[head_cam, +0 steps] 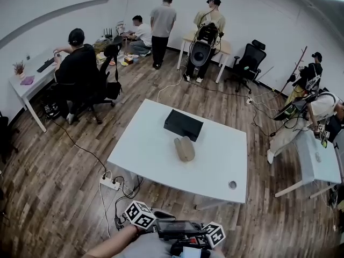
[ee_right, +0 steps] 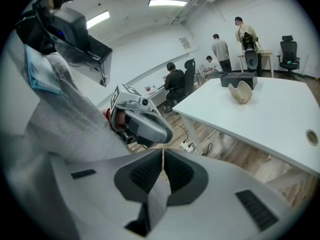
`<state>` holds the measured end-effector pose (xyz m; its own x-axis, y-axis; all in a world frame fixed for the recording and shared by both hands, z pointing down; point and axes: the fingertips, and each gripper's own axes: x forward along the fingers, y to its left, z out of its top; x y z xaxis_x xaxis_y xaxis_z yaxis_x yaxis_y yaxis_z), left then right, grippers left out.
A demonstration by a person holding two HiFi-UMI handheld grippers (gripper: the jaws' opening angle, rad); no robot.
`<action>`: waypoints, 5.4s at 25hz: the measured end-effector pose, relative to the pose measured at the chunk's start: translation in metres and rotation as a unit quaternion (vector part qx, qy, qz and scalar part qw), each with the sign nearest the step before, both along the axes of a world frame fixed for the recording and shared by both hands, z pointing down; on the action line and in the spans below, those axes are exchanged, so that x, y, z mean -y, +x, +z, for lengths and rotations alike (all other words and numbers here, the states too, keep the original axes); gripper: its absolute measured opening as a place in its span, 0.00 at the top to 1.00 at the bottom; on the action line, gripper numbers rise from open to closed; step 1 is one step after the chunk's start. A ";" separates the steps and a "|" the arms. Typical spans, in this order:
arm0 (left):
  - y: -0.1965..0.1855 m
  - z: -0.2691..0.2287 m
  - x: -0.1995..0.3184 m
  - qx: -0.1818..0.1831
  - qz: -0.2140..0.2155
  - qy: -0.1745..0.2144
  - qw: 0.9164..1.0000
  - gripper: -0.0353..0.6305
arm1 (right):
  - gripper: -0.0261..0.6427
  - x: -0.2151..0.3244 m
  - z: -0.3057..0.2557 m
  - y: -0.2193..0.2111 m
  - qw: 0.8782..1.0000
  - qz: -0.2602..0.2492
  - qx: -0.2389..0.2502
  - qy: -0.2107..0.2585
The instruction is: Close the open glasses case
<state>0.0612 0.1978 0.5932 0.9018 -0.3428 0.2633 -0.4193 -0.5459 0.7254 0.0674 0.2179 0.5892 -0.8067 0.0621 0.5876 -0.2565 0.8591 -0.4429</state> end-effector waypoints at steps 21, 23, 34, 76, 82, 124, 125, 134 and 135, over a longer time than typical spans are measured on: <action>-0.049 0.003 0.022 -0.052 -0.035 -0.015 0.998 0.92 | 0.92 0.017 0.016 -0.036 0.998 -0.026 -0.024 -0.058; -0.061 0.003 0.038 -0.047 -0.045 -0.010 0.998 0.92 | 0.92 0.036 0.014 -0.046 0.997 -0.030 -0.019 -0.061; -0.067 -0.010 0.159 -0.013 -0.011 0.025 1.000 0.92 | 0.92 0.160 0.002 -0.043 0.997 0.003 0.003 -0.076; -0.103 0.096 0.412 0.561 0.495 0.498 0.439 0.88 | 0.92 0.244 0.011 0.011 0.960 0.261 0.014 -0.098; -0.121 0.075 0.393 0.584 0.421 0.503 0.478 0.88 | 0.92 0.251 0.008 -0.002 0.968 0.232 0.010 -0.097; -0.182 0.137 0.330 0.633 0.364 0.398 0.555 0.90 | 0.92 0.249 0.006 -0.035 0.981 0.168 -0.024 -0.091; -0.182 0.138 0.329 0.633 0.365 0.398 0.554 0.91 | 0.92 0.248 0.007 -0.035 0.981 0.168 -0.024 -0.090; -0.179 0.138 0.332 0.633 0.361 0.399 0.557 0.91 | 0.92 0.248 0.009 -0.028 0.981 0.173 -0.022 -0.088; -0.179 0.138 0.332 0.633 0.359 0.400 0.558 0.91 | 0.92 0.248 0.009 -0.028 0.981 0.174 -0.022 -0.088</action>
<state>-0.1180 -0.1337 0.7310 0.1484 -0.4772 0.8662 0.2151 -0.8393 -0.4993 0.0396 -0.0300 0.5983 -0.7712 -0.1093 0.6272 -0.5426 0.6281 -0.5577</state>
